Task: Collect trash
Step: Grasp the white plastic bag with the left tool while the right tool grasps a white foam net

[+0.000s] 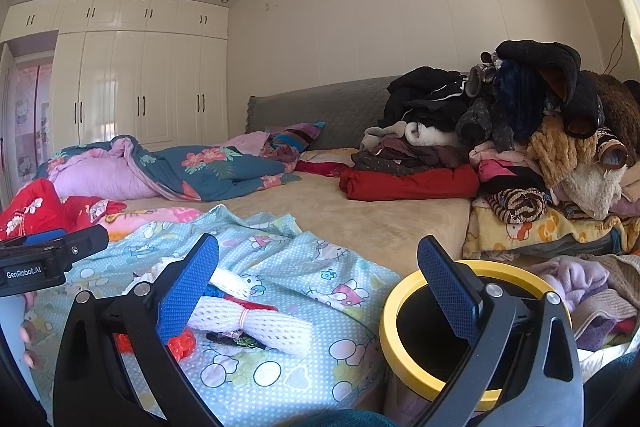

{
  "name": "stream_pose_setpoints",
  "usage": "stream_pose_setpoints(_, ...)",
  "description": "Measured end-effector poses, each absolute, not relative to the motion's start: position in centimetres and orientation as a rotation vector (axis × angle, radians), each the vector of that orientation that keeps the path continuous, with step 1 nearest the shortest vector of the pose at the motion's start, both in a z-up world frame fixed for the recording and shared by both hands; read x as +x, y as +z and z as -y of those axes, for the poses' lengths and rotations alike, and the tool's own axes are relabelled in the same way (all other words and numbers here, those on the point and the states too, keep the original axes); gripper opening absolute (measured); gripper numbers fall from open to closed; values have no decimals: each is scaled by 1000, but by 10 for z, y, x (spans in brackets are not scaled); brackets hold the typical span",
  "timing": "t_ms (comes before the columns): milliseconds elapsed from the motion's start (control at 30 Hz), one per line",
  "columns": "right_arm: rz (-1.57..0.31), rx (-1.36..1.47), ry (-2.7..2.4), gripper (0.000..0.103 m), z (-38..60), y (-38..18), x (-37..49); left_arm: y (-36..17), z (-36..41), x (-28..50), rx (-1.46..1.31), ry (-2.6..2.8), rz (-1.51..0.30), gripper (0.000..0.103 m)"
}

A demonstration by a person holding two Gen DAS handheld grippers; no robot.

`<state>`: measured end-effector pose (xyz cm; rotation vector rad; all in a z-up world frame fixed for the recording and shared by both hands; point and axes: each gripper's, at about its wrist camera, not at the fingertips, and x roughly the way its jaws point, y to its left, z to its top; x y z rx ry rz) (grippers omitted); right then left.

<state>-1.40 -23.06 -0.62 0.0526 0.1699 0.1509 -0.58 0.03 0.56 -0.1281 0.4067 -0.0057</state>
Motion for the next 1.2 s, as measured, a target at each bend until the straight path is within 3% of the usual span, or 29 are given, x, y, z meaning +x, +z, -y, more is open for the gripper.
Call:
stream_pose_setpoints(367,-215,3,288,97,200,-6,-1,4,-17,-6,-178,44,-396,92)
stream_pose_setpoints(767,-287,-95,524,97,126,-8,21,-10,-88,-5,-275,166,-406,92)
stream_pose_setpoints(1200,-443,-327,577,97,97,-37,82,-67,-156,5,-415,181,-580,92)
